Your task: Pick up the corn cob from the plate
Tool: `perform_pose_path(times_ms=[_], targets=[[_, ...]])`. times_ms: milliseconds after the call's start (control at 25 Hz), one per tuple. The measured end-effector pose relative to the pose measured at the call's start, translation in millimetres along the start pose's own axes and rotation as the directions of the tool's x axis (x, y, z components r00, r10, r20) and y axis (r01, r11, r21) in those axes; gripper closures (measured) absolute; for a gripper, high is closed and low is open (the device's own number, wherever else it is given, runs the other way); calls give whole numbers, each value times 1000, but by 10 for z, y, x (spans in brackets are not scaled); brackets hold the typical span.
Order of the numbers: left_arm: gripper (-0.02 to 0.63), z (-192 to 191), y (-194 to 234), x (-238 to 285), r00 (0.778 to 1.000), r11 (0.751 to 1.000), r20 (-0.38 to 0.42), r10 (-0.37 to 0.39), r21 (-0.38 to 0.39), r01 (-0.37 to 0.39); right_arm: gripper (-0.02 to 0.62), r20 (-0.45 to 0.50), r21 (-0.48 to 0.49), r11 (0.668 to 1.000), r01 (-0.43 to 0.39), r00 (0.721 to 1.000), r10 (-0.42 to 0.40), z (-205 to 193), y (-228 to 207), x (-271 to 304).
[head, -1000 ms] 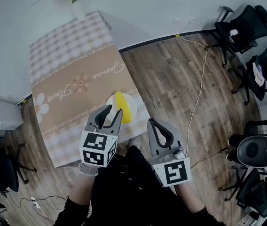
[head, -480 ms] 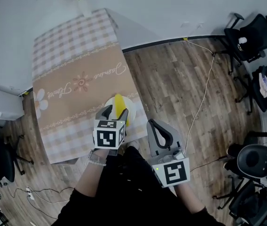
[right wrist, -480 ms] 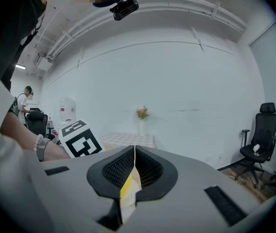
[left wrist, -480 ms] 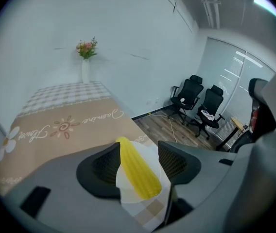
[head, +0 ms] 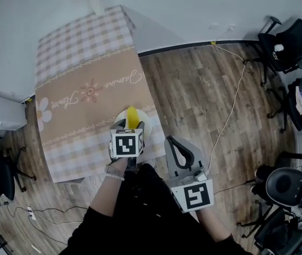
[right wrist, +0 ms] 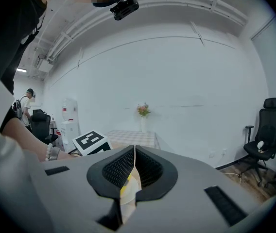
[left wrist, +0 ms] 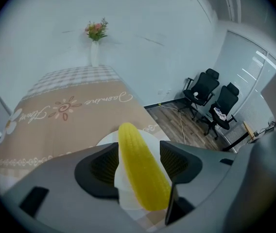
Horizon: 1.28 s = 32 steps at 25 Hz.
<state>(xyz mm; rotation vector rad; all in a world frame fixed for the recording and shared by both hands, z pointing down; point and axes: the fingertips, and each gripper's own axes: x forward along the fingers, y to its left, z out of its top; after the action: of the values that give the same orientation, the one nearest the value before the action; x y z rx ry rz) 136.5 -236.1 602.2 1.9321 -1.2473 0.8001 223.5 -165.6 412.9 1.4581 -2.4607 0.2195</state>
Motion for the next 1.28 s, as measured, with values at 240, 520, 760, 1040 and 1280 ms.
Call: perform_pose_path(times_ms=[240,520,760,1040,1280], targets=[[345,-114,33,165,999,997,-47,18,-69,-22,552,-11,12,1000,-6,1000,6,-65,-28,0],[344,-122,53,241,996,997,-63,57,-49,-60,552,-20,26,1000,-8,1000,9,-103,-63,14],[339,-168,41,366,997,999,-75,29,-41,-32,552,-17,28,999,-19,1000,20,-95,-74,50],[337,-145,-44,355,996,996,-80,27,85,-20,552,-9,30,999,-21,1000,21,-78,-120,34],[339,-149,-70,342,996,984,-89,-15,177,31,552,-13,44,999,-15,1000,16,-105,-132,16]])
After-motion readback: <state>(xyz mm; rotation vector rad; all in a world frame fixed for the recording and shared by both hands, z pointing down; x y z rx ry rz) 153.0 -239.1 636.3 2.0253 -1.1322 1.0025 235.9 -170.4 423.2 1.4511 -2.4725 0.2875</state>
